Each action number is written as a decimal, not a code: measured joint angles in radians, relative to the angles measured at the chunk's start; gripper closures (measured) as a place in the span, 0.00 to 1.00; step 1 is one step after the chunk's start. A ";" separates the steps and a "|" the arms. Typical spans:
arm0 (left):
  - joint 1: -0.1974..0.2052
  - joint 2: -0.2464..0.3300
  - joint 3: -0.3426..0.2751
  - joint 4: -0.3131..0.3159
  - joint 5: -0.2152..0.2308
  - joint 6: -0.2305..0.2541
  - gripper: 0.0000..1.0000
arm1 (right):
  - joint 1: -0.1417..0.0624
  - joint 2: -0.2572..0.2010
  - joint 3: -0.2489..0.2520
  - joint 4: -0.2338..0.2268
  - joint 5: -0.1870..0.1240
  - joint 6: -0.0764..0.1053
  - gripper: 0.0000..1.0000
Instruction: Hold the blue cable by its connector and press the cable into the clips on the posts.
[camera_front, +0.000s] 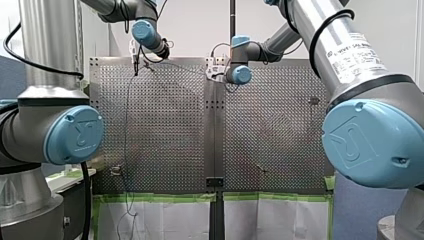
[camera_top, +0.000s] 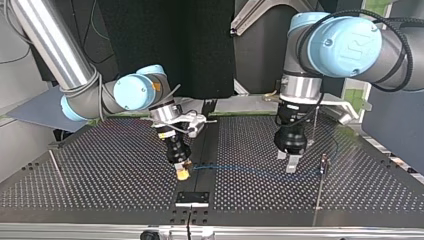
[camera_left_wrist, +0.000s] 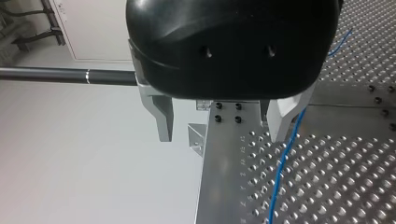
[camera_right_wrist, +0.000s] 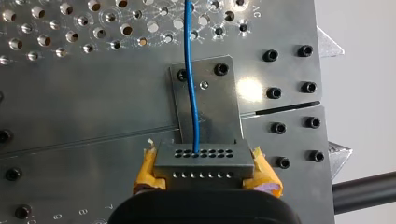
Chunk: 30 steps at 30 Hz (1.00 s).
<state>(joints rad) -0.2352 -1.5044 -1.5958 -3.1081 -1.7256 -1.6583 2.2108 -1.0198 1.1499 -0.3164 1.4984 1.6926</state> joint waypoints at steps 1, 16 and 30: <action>-0.012 -0.012 0.010 -0.002 -0.012 -0.001 0.00 | 0.000 0.001 0.000 0.000 0.000 0.000 1.00; -0.031 -0.132 0.028 -0.058 -0.146 0.010 0.00 | 0.000 0.002 0.000 0.002 -0.001 0.001 1.00; 0.021 -0.136 0.028 -0.057 -0.139 0.042 0.00 | 0.000 0.002 0.000 0.002 -0.001 0.001 1.00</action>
<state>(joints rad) -0.2140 -1.6407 -1.5674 -3.1649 -1.8647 -1.6158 2.2108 -1.0174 1.1498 -0.3148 1.4973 1.6935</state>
